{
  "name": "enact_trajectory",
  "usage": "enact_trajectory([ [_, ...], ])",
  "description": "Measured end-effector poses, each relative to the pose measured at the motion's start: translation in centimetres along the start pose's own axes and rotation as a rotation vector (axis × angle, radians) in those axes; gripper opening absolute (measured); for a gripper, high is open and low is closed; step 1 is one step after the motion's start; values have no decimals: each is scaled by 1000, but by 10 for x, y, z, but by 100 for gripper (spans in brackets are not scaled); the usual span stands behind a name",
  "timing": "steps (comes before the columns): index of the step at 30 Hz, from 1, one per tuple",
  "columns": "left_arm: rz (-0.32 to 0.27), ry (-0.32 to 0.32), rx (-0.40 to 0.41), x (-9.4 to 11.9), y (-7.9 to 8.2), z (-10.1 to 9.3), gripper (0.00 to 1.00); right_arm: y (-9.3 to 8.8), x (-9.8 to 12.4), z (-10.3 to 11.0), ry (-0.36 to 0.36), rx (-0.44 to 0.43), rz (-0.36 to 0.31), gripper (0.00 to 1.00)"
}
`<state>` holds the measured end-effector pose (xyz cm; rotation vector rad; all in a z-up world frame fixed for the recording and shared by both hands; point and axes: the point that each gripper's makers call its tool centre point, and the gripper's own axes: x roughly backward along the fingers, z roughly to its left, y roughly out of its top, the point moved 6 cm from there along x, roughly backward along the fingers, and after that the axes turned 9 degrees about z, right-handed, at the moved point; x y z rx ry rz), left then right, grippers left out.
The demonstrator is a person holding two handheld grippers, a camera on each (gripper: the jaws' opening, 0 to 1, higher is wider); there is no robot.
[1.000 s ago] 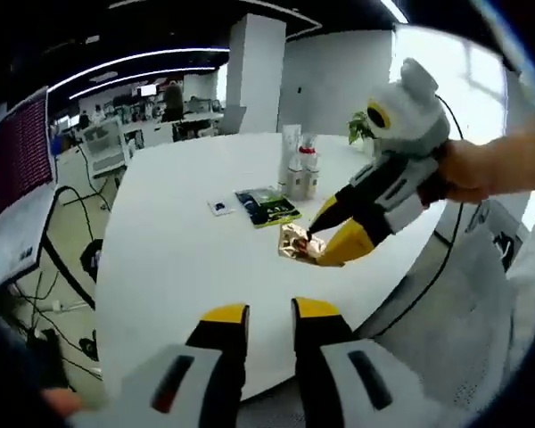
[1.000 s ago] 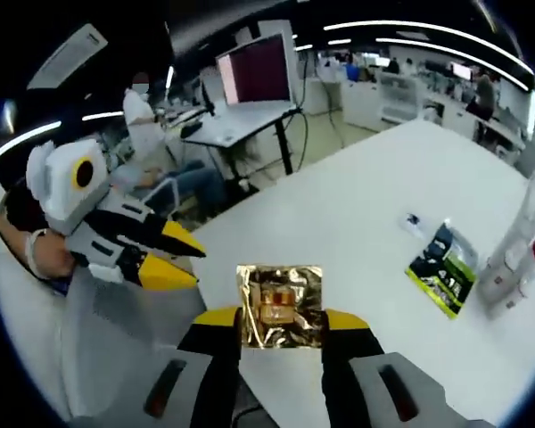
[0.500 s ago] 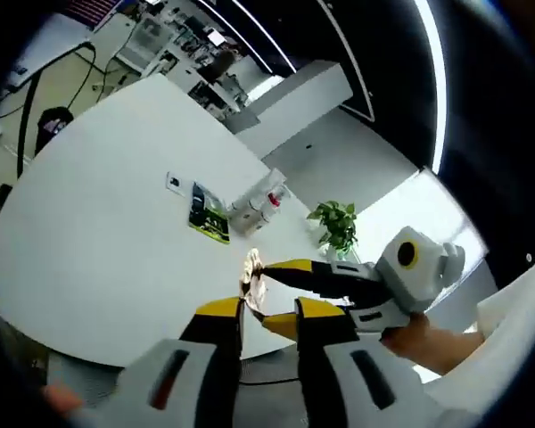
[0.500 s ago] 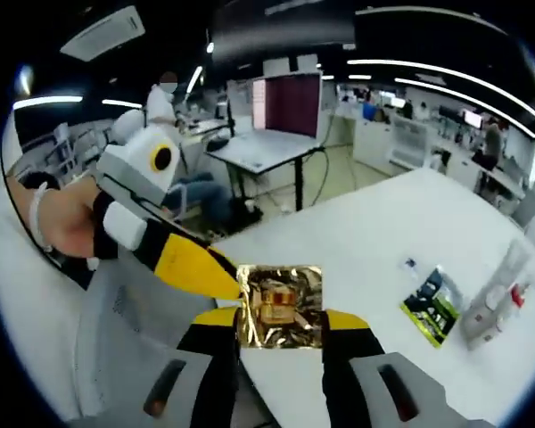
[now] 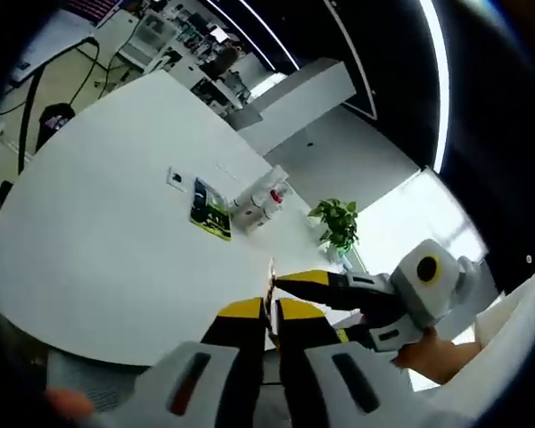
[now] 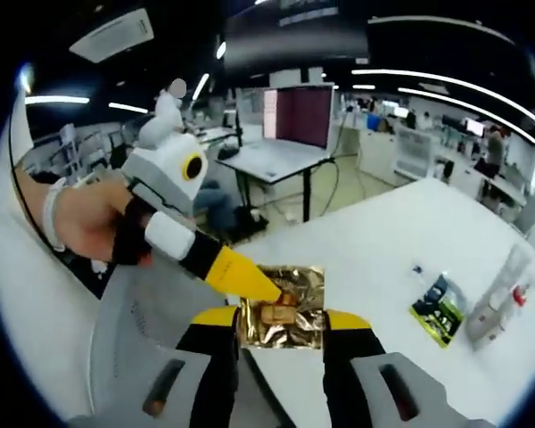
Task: Arrange the skincare products in the storage area until every visible bottle or jar stands upright without overlapping.
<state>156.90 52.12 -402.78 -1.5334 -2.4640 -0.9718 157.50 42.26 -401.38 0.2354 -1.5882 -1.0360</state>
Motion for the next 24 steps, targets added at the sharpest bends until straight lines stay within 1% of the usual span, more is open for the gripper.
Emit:
enact_trajectory([
  [4,10,-17,-4,0,-1,-2,0,-2,3,-1,19,-16,-8,40],
  [8,22,-43,-2,0,-1,-4,0,-5,7,-3,49,-31,-23,45],
  [10,41,-48,-13,0,-1,-5,0,-5,9,-4,63,-36,-30,45],
  [12,61,-63,-10,1,-1,-6,0,-5,13,-6,97,-65,-50,49],
  [13,72,-71,-9,1,0,-6,0,-5,14,-7,113,-80,-60,48],
  [16,113,-96,-11,4,0,-5,0,-5,21,-11,205,-135,-94,43],
  [19,177,-164,34,7,-3,-4,0,-4,25,-17,296,-244,-125,42],
  [21,188,-199,45,9,-2,-5,0,-5,26,-20,349,-290,-138,40],
  [22,193,-217,50,9,-2,-5,0,-5,27,-22,376,-312,-144,37],
  [24,200,-285,54,12,-1,-12,0,-4,28,-20,455,-370,-151,29],
])
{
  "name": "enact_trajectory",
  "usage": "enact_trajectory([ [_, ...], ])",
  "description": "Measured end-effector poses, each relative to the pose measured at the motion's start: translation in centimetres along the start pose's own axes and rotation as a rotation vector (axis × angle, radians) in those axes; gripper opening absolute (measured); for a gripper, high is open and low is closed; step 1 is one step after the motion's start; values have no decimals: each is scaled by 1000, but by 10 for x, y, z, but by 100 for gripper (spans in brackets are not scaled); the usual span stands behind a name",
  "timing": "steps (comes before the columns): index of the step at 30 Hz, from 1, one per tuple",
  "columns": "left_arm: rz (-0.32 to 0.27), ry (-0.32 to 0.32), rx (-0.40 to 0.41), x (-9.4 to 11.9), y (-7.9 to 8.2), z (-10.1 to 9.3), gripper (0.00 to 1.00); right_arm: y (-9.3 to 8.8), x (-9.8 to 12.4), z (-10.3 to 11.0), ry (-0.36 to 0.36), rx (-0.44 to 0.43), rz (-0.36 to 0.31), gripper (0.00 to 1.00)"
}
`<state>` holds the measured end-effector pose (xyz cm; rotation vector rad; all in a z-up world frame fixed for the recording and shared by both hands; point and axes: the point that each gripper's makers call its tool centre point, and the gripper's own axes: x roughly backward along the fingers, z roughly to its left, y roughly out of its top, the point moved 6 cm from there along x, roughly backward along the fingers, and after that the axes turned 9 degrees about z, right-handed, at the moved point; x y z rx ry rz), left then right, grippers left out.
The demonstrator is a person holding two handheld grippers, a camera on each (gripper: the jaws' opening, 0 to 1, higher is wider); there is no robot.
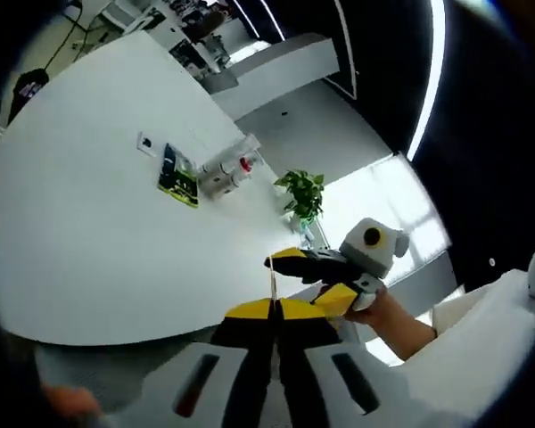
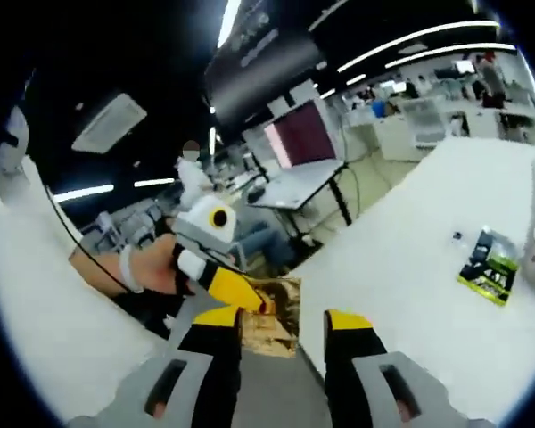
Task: Arrange the skincare products in the storage area until every visible bottle or jar stands upright without overlapping.
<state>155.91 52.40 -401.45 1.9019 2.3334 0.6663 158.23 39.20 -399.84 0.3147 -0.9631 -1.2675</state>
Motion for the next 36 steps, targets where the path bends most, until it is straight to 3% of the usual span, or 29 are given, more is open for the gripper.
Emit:
enact_trajectory([
  [1,4,-34,-1,0,0,-4,0,0,0,1,38,-31,-3,29],
  [4,28,-52,-11,2,0,-7,0,0,1,-1,61,-60,-5,30],
  [9,58,-82,-25,3,-1,-9,0,-3,-1,6,175,-148,-3,12],
  [11,64,-89,-24,4,-1,-8,0,-2,-1,6,187,-165,-5,5],
  [13,69,-97,-24,4,-1,-8,0,-2,-2,5,200,-181,-8,3],
  [16,55,-124,-5,5,0,-8,0,0,-1,7,234,-278,-39,0],
  [18,22,-121,-6,4,4,-6,0,3,-1,2,219,-301,-99,0],
  [27,-3,-103,-3,-1,6,-4,0,9,-1,-8,226,-484,-295,0],
  [36,-51,-103,31,1,11,-1,0,8,-1,-8,202,-535,-413,0],
])
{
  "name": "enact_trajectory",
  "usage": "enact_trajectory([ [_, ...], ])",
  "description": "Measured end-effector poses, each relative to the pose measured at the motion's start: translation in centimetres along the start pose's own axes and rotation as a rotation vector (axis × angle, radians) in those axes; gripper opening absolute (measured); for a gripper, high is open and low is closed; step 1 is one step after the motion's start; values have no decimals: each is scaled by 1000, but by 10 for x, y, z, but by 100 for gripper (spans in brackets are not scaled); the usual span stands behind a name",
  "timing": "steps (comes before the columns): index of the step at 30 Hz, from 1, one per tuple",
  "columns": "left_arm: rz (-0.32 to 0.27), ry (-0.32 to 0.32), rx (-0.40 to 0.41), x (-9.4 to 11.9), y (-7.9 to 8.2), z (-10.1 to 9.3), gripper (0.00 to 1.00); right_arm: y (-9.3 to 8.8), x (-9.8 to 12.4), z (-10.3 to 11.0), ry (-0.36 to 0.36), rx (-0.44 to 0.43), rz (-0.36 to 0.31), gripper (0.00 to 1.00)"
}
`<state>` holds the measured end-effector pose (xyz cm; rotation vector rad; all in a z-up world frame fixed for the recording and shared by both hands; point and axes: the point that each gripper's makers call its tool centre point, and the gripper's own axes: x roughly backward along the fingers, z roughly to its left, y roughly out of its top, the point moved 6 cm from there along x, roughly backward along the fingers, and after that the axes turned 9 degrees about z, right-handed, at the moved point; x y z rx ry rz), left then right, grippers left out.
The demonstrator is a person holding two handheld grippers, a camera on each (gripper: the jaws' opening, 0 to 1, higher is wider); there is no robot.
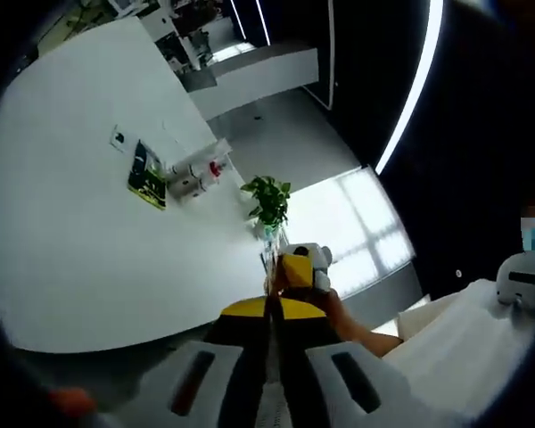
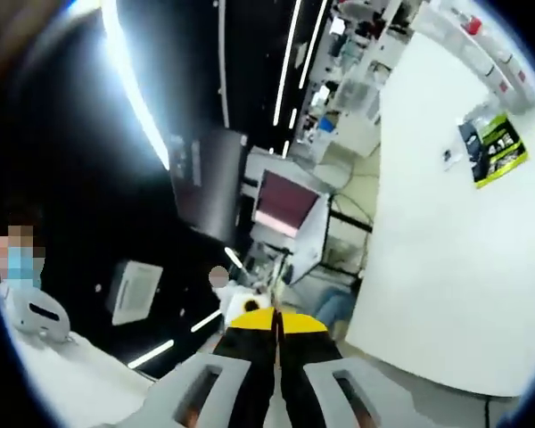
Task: Arrange the skincare products in the storage area until every visible bottle or jar stands upright without overlapping.
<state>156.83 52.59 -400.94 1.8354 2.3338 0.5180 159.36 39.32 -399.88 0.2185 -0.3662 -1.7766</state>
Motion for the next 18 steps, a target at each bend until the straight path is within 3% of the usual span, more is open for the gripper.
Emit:
enact_trajectory([
  [12,-21,-16,36,14,7,-2,0,-9,-2,4,3,19,30,0],
  [18,-28,-3,68,19,10,4,0,-6,3,8,-42,147,46,3],
])
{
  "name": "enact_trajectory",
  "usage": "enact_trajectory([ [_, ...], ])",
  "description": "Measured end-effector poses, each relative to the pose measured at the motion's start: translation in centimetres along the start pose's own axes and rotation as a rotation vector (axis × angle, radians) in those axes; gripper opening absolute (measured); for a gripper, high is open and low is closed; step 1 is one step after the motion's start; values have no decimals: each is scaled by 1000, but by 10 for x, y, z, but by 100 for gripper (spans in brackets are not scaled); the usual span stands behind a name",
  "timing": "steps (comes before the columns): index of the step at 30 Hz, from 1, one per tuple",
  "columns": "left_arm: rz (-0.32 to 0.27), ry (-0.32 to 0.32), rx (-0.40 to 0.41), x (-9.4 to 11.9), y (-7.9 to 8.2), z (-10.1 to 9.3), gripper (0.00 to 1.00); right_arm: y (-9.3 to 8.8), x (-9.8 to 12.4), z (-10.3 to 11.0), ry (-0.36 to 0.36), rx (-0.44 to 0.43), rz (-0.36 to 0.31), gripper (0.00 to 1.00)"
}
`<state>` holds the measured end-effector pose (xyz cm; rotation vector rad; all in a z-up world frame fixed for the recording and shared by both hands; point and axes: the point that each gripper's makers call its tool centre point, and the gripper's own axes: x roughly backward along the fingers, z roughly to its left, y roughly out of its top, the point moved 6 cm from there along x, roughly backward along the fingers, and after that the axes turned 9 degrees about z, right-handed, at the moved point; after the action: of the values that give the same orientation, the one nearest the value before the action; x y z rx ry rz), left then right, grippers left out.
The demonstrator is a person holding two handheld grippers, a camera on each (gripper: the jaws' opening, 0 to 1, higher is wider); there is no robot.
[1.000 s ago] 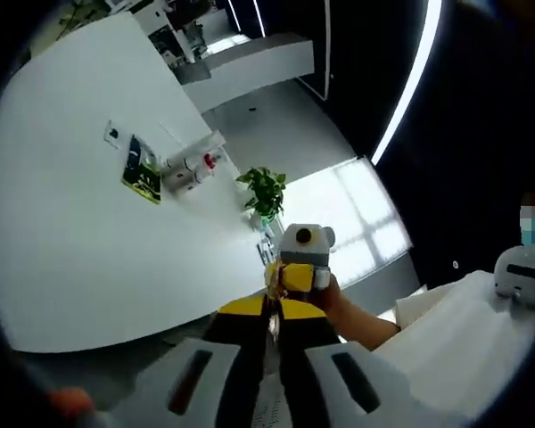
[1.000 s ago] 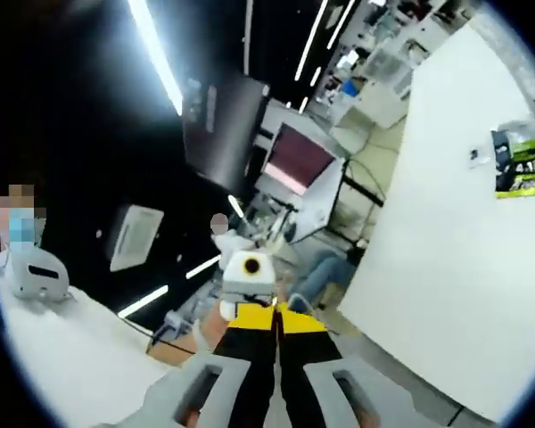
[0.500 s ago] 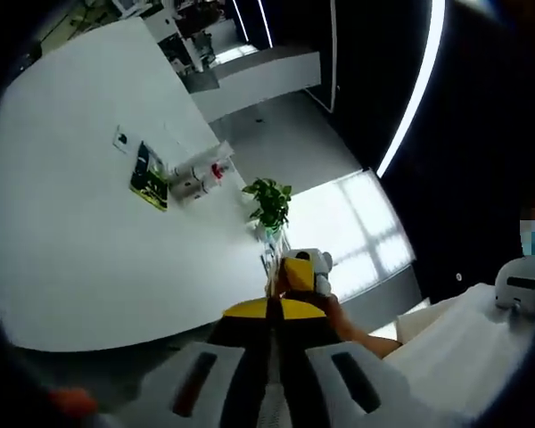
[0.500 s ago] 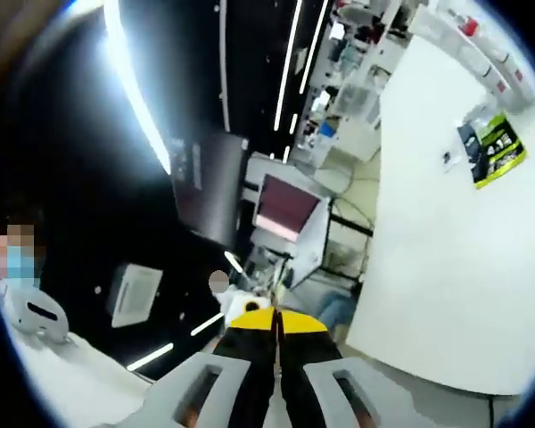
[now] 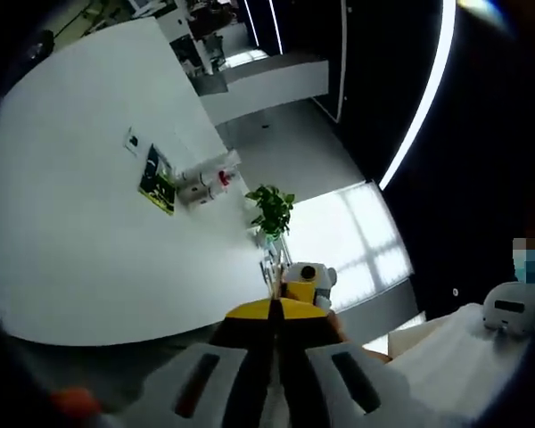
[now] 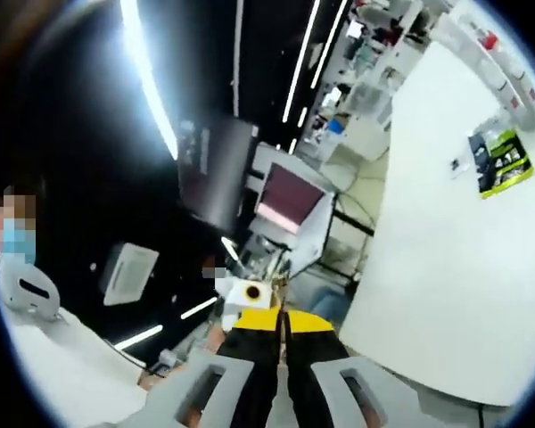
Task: Arrange the skincare products in the storage area until every visible bottle or jar stands upright without overlapping.
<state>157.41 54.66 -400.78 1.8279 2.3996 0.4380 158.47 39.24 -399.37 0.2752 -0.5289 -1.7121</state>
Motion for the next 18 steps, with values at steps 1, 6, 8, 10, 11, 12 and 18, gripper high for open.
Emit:
enact_trajectory([
  [1,4,4,-3,1,1,0,0,1,2,0,-12,18,-2,5],
  [6,8,18,-5,6,8,0,0,1,15,0,-95,133,25,9],
  [8,6,21,-6,8,13,0,0,-3,20,-4,-147,186,54,12],
  [10,7,31,-9,9,19,2,0,-8,25,-7,-200,237,80,16],
  [11,8,37,-11,10,22,3,0,-10,28,-8,-226,262,93,19],
  [12,10,41,-13,10,26,3,0,-13,30,-9,-249,280,108,21],
  [18,24,66,-24,9,47,9,0,-25,44,-17,-372,376,168,23],
])
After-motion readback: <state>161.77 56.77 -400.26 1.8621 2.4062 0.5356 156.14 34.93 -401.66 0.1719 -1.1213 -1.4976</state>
